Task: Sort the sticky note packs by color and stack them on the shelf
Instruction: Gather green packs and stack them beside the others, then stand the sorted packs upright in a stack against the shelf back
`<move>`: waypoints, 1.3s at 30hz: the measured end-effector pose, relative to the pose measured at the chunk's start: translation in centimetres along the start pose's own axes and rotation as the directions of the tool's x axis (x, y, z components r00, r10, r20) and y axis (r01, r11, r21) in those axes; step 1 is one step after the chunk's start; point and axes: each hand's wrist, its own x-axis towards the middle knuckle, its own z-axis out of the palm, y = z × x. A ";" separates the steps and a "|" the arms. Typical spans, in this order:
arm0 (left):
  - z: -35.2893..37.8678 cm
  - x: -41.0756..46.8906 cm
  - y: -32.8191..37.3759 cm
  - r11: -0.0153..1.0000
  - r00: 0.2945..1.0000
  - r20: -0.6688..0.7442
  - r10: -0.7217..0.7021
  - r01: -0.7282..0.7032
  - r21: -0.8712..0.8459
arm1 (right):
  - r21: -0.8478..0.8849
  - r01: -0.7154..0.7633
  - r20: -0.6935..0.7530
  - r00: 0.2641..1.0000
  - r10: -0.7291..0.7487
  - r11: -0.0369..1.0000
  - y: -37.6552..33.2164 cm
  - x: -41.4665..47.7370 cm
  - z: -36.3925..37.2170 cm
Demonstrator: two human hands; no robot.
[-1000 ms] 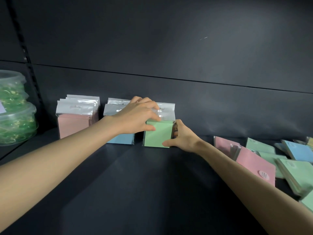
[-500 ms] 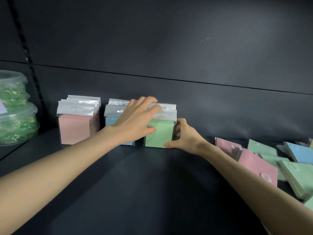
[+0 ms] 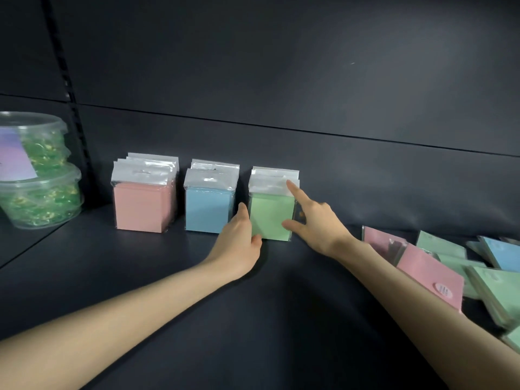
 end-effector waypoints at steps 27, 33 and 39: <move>0.1 2.1 -0.8 0.978 0.997 -0.063 0.045 -0.031 0.206 | -0.182 0.021 0.013 1.000 -0.019 0.983 -0.1 0.4 -0.5; -1.1 0.1 0.1 0.956 0.988 -0.076 0.131 -0.106 0.272 | -0.163 0.011 -0.024 1.000 -0.015 0.987 -0.2 0.2 -1.1; -2.6 -0.5 1.2 0.916 0.941 -0.179 0.286 -0.214 0.339 | -0.114 -0.012 -0.137 0.991 -0.004 0.993 0.9 -1.0 -4.4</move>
